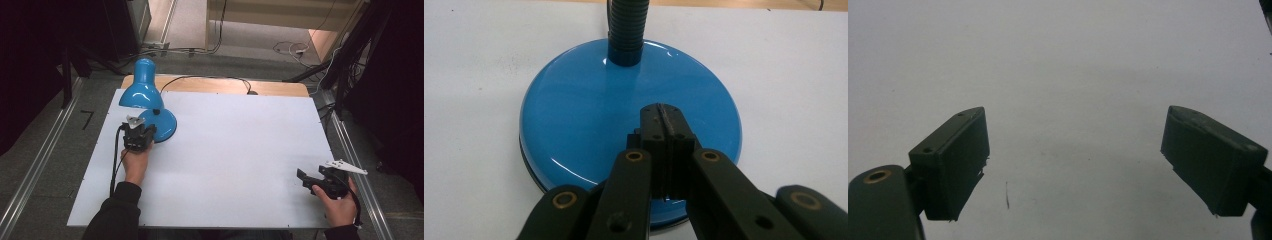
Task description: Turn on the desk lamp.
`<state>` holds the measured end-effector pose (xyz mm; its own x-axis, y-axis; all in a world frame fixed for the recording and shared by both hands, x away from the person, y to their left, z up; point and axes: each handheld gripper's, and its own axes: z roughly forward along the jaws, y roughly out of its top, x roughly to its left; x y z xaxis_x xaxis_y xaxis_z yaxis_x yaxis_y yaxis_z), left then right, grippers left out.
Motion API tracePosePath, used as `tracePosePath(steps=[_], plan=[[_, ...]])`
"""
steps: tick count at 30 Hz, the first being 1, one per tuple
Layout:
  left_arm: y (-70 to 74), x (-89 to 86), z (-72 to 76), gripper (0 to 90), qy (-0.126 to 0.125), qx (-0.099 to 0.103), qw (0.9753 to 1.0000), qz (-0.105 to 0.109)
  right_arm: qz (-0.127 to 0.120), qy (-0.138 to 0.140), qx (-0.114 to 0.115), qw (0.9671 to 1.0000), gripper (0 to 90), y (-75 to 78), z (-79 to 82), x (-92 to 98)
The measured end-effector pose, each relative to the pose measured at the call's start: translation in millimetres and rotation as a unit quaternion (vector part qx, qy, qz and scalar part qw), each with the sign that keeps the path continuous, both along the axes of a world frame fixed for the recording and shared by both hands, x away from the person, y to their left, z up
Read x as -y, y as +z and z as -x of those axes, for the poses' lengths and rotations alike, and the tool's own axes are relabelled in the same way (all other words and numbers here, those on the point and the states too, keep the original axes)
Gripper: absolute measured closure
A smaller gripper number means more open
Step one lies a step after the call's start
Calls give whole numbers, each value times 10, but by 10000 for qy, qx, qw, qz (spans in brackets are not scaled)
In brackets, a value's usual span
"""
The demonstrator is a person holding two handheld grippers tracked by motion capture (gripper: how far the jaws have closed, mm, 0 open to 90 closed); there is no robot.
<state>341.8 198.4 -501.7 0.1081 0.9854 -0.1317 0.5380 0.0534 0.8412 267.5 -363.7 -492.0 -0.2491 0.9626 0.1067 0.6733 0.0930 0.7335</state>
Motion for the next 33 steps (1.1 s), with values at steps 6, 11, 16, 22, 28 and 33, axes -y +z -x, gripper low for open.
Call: tracePosePath(steps=[6,11,16,22,28,33], plan=[[-2,1,-1,897,0,1,10000,5,3,3,1,10000,104,-1,0,0],[-4,2,0,897,6,2,10000,8,1,1,14,10000,104,1,3,7],[-7,-1,-2,898,7,6,10000,16,3,-6,30,10000,104,3,6,9],[-8,-1,-2,898,5,5,10000,25,0,-18,26,10000,104,2,6,11],[-15,2,1,899,-17,-47,10000,37,0,-20,26,10000,104,3,7,8],[-9,5,8,899,-50,-81,9999,36,-3,-12,25,10000,104,3,8,7]])
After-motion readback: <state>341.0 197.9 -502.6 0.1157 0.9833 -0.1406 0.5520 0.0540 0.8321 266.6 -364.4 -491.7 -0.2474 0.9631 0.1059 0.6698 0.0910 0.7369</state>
